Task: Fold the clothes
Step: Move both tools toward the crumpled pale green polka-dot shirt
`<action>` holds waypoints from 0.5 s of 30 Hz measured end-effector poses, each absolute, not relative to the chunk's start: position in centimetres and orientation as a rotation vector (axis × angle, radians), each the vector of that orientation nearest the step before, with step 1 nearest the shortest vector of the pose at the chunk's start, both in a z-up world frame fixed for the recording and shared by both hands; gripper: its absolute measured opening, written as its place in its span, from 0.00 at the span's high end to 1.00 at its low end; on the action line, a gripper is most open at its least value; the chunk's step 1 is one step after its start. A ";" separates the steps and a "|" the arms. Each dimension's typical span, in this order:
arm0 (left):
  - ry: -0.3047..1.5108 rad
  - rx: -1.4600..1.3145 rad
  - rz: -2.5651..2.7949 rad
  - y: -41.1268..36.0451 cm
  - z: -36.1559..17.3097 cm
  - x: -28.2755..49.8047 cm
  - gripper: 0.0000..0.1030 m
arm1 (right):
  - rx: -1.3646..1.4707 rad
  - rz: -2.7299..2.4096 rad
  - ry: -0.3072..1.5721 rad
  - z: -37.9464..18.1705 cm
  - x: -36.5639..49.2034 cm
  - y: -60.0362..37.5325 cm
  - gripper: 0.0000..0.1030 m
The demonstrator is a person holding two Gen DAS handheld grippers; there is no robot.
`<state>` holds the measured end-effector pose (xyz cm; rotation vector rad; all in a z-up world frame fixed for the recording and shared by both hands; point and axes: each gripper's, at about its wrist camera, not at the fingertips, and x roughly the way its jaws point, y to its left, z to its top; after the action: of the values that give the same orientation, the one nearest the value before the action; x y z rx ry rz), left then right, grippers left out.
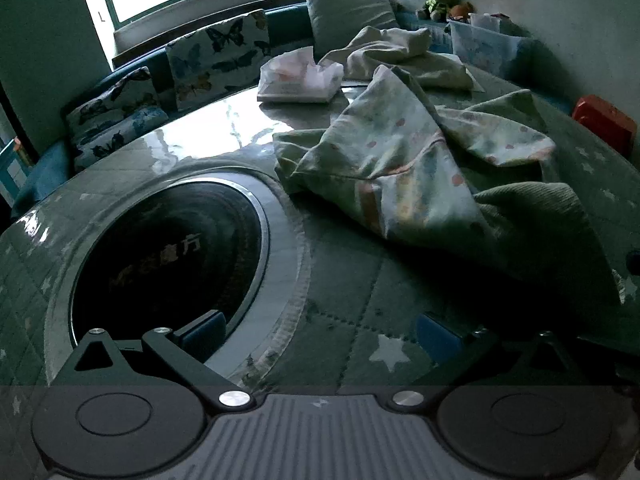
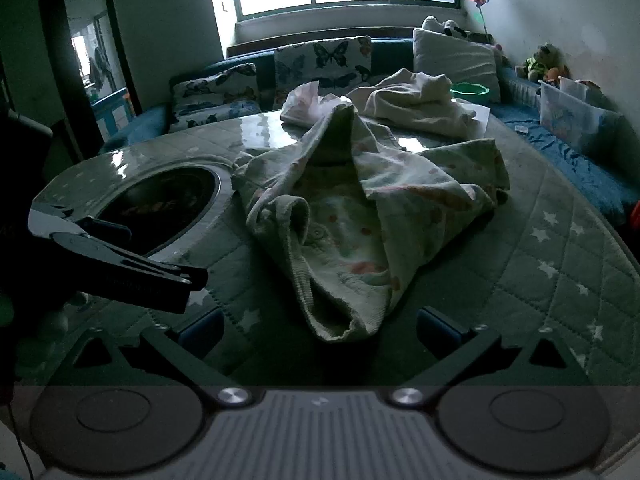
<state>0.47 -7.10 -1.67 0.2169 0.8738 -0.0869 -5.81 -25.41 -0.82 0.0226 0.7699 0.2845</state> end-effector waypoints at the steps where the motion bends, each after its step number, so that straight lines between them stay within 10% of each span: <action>1: 0.875 0.218 -0.086 -7.1 -1.7 0.5 0.00 | 0.023 0.284 0.771 -0.9 -5.8 -25.4 0.00; 15: 0.887 0.236 -0.085 -7.6 -1.9 1.2 0.00 | 0.030 0.284 0.776 -1.1 -5.3 -25.7 0.00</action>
<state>1.20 -7.65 -1.94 0.2363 0.8874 -0.0853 -5.26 -25.74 -1.15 0.0300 0.7764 0.2839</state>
